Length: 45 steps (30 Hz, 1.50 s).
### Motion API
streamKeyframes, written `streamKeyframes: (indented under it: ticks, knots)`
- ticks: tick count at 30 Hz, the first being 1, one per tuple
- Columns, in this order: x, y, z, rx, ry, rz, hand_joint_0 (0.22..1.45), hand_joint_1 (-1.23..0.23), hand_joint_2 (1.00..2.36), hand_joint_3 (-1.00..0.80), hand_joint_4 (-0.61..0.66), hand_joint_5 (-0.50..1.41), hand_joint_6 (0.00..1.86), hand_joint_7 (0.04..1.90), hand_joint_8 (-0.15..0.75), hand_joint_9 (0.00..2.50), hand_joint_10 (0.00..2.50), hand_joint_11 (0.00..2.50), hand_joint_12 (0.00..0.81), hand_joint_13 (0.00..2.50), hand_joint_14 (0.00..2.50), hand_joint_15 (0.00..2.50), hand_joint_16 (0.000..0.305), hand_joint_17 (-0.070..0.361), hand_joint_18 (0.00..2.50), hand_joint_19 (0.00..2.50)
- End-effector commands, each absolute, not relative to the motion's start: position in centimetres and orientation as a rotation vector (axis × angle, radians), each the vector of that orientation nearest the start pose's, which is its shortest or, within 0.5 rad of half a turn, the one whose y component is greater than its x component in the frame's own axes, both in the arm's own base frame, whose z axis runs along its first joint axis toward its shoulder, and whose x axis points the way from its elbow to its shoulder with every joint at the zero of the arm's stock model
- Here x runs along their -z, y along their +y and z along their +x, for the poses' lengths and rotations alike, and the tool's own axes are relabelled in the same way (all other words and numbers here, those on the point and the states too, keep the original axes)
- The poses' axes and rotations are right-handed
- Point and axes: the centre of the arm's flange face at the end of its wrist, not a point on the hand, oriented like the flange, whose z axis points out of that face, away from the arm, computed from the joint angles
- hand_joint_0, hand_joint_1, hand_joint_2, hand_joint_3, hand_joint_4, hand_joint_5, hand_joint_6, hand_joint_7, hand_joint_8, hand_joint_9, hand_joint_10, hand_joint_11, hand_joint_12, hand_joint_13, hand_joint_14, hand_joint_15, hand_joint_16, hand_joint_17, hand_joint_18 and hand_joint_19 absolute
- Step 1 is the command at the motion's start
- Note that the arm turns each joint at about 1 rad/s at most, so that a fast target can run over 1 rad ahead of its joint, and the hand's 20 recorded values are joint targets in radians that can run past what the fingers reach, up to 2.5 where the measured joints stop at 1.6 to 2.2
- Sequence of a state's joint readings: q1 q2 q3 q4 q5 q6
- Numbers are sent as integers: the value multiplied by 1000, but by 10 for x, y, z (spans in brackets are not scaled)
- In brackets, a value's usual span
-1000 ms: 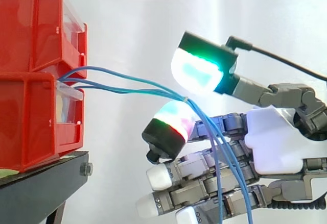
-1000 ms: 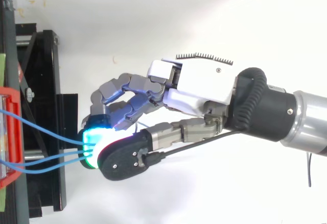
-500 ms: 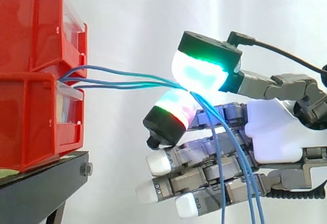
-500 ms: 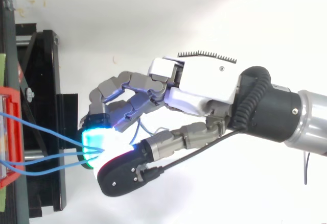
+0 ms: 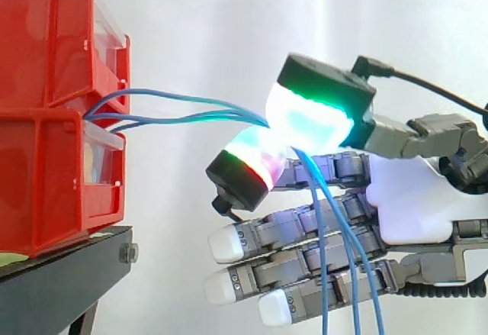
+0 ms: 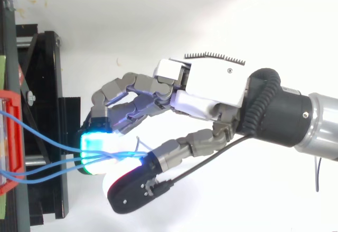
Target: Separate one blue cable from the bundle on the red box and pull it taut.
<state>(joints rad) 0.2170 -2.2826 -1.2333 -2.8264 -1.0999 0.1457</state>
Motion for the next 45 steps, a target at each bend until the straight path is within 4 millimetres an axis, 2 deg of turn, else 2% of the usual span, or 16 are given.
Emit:
streamKeyframes:
  ticks: [1,9,12,14,17,22,26,29,31,32,35,37,40,43,45]
  knots:
    - [-236,-18,746,-1083,984,1439,422,-749,1000,-500,14,-166,866,984,313,699,8,407,348,512,6,237,50,114,583,355]
    - [-236,-19,746,-1081,984,1441,363,-607,1000,-500,43,-159,861,970,346,731,6,403,382,546,5,245,58,131,630,355]
    - [-236,-17,746,-1083,987,1440,444,-592,1000,-500,22,-159,851,1022,319,734,8,401,344,534,7,255,50,113,587,391]
    - [-236,-19,746,-1083,984,1439,585,-638,1004,-435,8,-152,843,1092,288,762,11,419,304,561,8,271,41,92,556,428]
    - [-236,-19,746,-1082,986,1440,593,-693,1009,-294,16,-149,851,1061,313,775,8,420,322,591,8,263,44,100,620,395]
    - [-236,-17,746,-1083,987,1440,609,-807,1010,-221,16,-160,869,1006,305,749,9,428,329,604,7,254,45,101,652,364]
    - [-236,-18,746,-1082,986,1440,667,-903,1017,-201,-92,-187,888,1041,275,714,11,428,304,583,8,254,40,90,634,358]
    - [-236,-19,746,-1081,984,1441,703,-923,1018,-190,-131,-198,896,1022,268,708,10,436,301,579,8,239,40,89,638,350]
    - [-236,-18,746,-1082,986,1440,722,-927,1016,-221,-130,-201,896,983,263,707,9,439,298,573,8,241,39,89,639,344]
    - [-236,-19,746,-1081,984,1441,748,-927,1012,-318,-129,-202,894,906,259,706,11,427,294,576,7,233,39,87,646,334]
    - [-236,-18,746,-1082,986,1440,785,-935,1003,-456,-109,-201,883,914,250,710,11,431,291,593,7,229,38,85,673,333]
    - [-236,-18,746,-1082,986,1440,805,-936,1000,-493,-88,-201,884,965,252,725,11,446,293,609,7,235,37,84,682,338]
    - [-236,-19,746,-1081,984,1441,812,-923,1000,-500,-71,-199,887,938,252,737,9,457,293,621,7,242,37,83,688,348]
    - [-236,-19,746,-1082,981,1443,788,-921,1000,-500,-20,-198,886,926,252,739,11,449,292,627,8,246,37,83,702,346]
    - [-236,-19,746,-1083,980,1444,698,-907,1000,-500,0,-197,885,947,259,744,12,463,295,629,8,257,37,83,707,351]
